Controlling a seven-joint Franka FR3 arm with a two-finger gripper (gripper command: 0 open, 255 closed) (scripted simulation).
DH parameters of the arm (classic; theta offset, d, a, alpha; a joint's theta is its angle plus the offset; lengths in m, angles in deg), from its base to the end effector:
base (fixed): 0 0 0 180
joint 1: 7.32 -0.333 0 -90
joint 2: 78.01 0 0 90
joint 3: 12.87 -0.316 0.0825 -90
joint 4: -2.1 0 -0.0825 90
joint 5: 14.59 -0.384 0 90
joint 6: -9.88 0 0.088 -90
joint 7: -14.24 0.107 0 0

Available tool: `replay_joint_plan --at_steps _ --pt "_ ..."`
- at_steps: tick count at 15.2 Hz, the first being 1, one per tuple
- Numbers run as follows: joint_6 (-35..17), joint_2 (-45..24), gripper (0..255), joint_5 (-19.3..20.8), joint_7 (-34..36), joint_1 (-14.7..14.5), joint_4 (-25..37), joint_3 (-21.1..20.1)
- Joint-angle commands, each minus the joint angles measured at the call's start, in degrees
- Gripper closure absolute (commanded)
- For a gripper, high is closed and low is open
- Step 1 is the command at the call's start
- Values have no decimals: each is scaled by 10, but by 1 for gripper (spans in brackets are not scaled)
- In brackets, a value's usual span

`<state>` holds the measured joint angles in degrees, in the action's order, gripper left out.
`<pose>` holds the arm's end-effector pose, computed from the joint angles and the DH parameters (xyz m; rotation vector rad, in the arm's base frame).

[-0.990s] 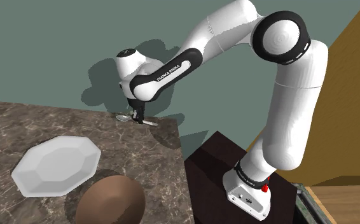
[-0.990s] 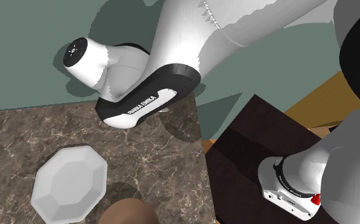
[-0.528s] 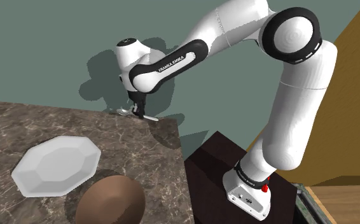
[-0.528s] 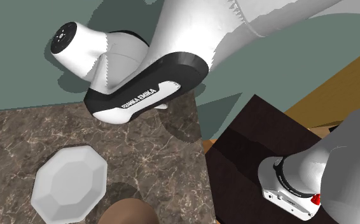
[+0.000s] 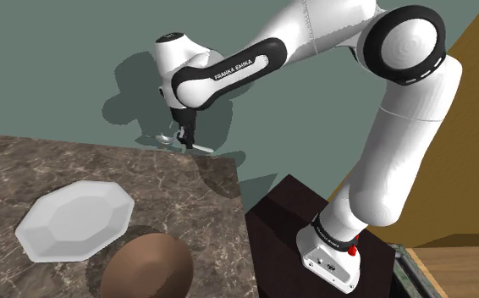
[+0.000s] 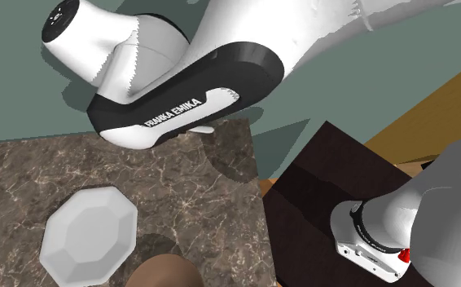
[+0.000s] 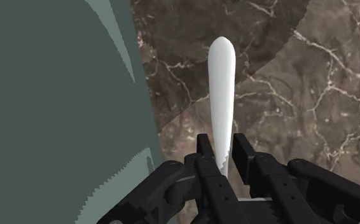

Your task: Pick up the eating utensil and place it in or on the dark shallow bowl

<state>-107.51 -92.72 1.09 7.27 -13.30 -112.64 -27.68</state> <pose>0.5432 0.1864 0.3197 2.7977 0.9172 -0.2593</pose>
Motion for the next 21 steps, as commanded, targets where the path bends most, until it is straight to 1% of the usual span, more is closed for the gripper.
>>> replay_joint_plan --at_steps 1,5,13,21 --pt "13 8 255 -4 -4 0 6 -1" --pt "33 20 255 -10 -10 1 15 -3" --pt "35 71 255 -40 76 -51 -47 -50" --pt "47 90 255 -70 170 -109 -66 -101"
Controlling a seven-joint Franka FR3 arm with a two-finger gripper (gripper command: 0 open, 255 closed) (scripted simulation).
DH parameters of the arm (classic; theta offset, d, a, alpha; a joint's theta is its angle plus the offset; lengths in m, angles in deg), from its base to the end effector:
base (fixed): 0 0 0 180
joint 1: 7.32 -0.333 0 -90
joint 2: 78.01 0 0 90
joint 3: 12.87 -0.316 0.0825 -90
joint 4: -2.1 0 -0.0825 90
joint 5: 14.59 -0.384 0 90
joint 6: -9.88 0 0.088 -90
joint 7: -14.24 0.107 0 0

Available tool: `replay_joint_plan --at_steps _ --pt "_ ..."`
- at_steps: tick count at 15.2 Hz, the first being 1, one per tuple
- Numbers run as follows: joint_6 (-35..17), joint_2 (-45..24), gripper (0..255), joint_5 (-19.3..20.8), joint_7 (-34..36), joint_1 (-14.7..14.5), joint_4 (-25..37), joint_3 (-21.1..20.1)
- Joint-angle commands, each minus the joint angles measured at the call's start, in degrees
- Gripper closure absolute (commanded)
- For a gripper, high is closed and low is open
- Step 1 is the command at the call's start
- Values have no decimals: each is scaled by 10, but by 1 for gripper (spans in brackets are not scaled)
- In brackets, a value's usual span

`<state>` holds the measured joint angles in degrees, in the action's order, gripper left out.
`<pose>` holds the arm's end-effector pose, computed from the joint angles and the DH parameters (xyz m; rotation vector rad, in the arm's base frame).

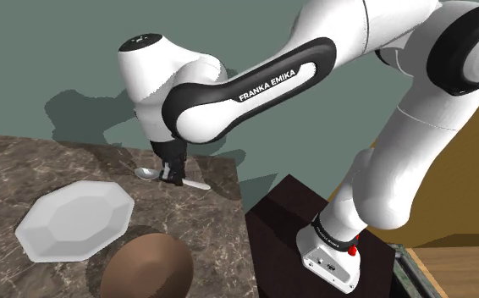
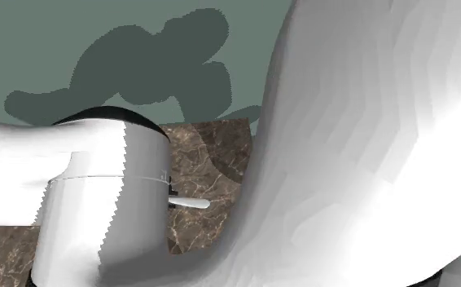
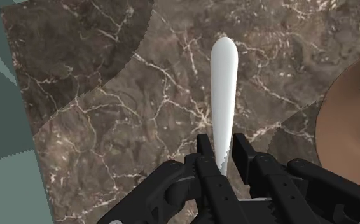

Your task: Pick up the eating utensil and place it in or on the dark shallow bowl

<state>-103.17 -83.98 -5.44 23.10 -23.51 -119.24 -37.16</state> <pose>0.4107 0.3346 0.3512 2.7969 0.9194 -0.2600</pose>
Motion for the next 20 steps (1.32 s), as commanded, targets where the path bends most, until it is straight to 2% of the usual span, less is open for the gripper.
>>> replay_joint_plan --at_steps 1,7,14,20 --pt "6 3 255 -7 24 -14 1 -13" --pt "20 -10 255 -20 102 -61 18 -52" --pt "41 -51 255 -19 200 -120 68 -92" --pt "1 -78 255 -3 212 -125 49 -87"
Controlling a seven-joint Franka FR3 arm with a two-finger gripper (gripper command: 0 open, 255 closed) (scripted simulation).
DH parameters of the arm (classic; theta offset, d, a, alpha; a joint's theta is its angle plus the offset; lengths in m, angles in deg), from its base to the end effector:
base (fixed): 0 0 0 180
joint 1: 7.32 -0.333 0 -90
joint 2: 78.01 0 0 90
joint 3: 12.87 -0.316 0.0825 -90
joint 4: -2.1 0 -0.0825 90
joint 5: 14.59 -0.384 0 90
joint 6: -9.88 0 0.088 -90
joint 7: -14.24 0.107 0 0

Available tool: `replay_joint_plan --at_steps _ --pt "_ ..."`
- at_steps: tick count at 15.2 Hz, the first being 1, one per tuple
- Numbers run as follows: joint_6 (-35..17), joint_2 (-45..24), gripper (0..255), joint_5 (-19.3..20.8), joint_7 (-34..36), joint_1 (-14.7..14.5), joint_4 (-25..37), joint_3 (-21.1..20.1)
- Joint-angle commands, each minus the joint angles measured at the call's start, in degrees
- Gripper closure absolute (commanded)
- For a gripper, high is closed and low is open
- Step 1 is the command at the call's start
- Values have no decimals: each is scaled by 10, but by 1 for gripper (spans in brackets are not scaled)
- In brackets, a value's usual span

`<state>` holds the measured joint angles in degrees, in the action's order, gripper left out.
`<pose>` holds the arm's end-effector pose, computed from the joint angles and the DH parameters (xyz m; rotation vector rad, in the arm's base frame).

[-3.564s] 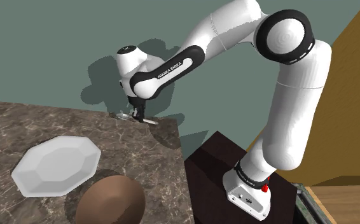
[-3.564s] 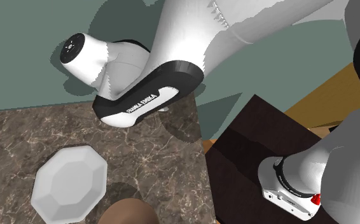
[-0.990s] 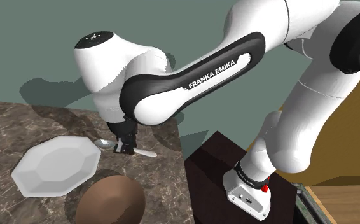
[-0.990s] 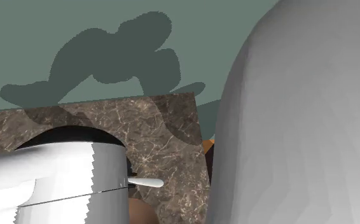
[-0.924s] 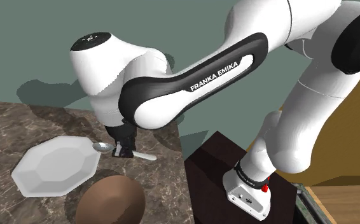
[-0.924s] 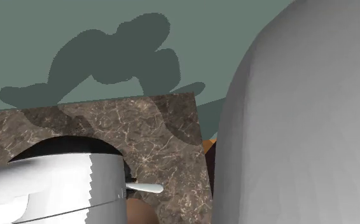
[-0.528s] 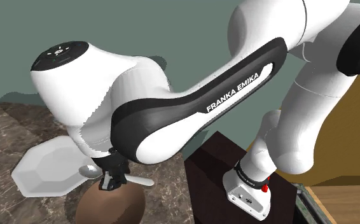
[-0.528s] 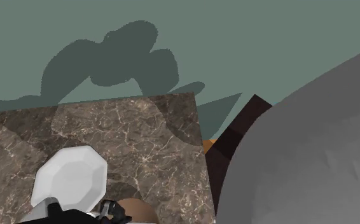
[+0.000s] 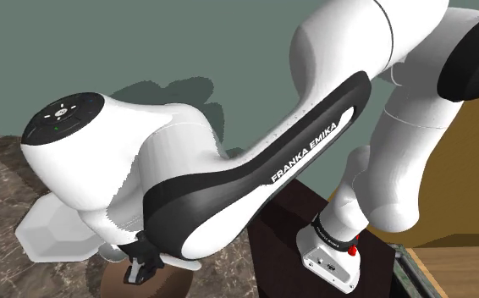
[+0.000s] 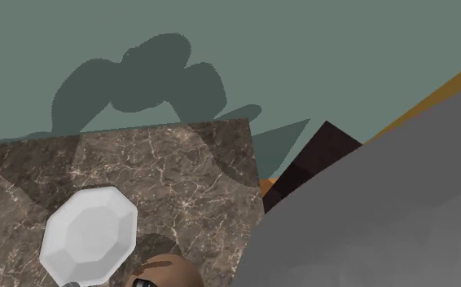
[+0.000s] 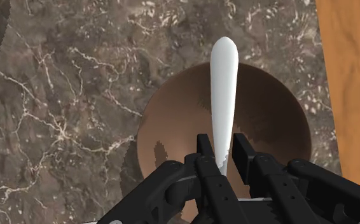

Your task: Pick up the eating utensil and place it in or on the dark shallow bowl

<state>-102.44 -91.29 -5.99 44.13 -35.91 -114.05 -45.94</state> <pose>0.2782 0.4807 0.3329 2.7974 0.9173 -0.2601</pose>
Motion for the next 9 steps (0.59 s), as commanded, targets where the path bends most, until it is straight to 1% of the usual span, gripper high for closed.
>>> replay_joint_plan --at_steps 1,9 --pt "-13 -9 255 6 4 -2 -5 2" --pt "-68 -54 255 36 25 -11 -23 13"
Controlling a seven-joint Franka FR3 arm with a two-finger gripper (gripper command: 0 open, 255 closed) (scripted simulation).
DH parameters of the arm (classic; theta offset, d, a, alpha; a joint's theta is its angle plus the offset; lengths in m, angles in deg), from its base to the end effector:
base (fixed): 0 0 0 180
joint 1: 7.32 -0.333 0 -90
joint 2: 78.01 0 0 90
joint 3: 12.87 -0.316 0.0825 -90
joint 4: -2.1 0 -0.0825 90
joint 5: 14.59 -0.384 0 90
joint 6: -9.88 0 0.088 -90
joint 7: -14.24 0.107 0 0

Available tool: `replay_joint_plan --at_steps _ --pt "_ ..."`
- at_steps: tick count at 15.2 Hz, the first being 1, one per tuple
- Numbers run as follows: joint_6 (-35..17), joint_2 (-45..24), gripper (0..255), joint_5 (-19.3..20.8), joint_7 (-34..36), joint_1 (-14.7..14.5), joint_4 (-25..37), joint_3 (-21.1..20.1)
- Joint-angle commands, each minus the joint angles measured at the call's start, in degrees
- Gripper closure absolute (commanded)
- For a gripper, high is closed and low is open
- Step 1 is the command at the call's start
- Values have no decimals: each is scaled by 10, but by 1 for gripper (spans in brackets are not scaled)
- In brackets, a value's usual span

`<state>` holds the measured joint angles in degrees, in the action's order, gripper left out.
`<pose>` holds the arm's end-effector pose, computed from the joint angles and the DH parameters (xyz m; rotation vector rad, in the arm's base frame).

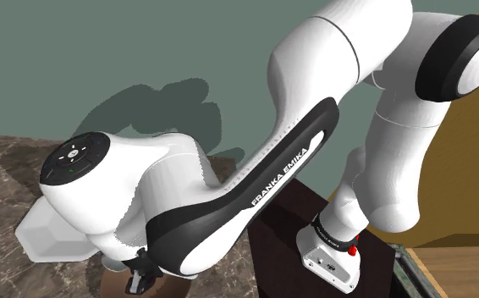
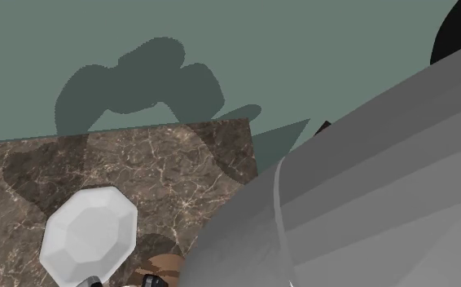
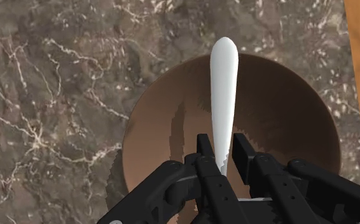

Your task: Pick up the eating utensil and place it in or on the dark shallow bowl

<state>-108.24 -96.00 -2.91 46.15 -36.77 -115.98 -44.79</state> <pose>0.2797 0.4807 0.2845 2.7975 0.9172 -0.2602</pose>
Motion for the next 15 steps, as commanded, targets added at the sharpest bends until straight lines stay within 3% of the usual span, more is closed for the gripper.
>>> replay_joint_plan --at_steps 1,8,9,15 --pt "-10 -7 255 5 5 -2 -4 2" --pt "-10 -7 255 5 5 -2 -4 2" --pt "-10 -7 0 5 5 -2 -4 2" --pt "8 0 0 -1 0 -1 8 -1"
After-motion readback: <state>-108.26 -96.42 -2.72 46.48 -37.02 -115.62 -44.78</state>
